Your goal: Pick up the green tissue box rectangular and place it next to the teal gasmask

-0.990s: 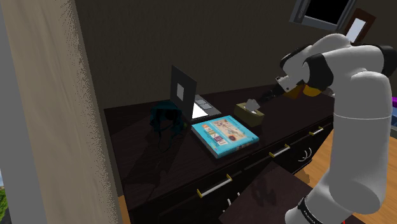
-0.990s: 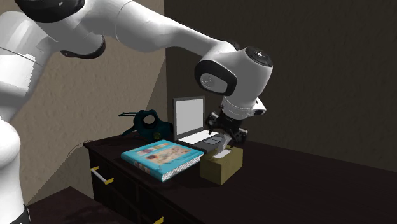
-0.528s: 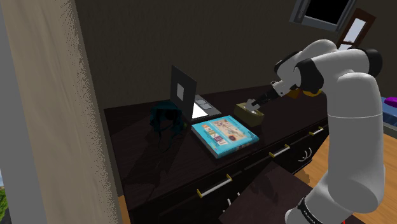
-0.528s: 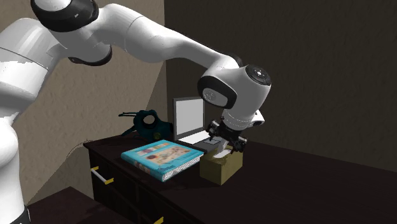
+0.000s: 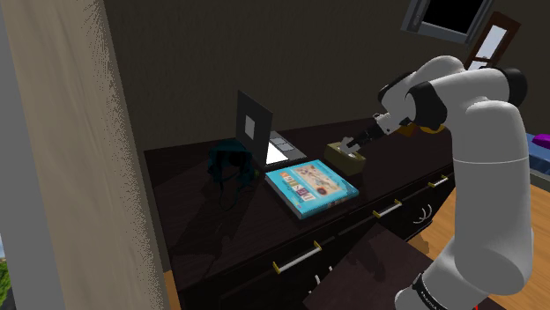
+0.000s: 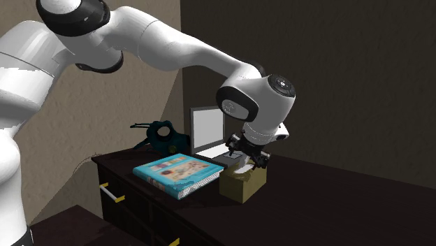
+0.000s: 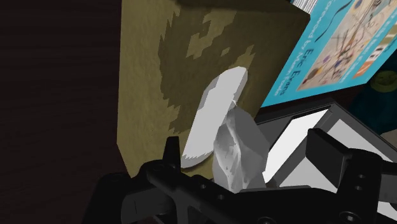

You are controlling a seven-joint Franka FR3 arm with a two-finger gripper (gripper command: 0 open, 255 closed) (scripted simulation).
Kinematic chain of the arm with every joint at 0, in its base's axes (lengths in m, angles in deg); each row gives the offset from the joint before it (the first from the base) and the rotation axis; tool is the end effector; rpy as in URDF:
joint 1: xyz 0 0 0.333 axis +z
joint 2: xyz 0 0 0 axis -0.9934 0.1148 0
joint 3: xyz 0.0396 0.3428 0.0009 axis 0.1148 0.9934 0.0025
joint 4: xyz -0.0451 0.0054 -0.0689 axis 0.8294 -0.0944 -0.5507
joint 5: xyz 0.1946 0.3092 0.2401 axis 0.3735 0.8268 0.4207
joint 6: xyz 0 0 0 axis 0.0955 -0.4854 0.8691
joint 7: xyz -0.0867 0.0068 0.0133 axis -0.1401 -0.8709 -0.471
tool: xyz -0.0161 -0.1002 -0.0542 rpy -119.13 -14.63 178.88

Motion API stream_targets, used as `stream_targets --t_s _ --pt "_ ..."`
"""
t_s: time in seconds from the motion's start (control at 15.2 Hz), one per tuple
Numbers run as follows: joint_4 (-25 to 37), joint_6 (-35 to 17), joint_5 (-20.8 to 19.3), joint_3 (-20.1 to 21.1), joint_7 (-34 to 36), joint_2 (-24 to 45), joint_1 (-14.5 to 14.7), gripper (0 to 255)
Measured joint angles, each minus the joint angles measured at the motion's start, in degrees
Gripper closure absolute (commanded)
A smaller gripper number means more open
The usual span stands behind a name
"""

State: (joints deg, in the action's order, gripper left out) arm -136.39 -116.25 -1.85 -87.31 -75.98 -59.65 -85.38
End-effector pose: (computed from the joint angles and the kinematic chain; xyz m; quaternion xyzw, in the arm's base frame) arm 0.4771 -0.4616 0.3219 -0.9378 0.0032 -0.2576 0.2328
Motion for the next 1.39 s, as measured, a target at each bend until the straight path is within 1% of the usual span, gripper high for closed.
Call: stream_targets --t_s 0.73,1.39 --pt "0.12 0.14 -0.20 -0.27 0.22 -0.29 0.04 255" --pt "1.67 2.09 -4.23 -2.81 4.81 -4.63 2.26 255"
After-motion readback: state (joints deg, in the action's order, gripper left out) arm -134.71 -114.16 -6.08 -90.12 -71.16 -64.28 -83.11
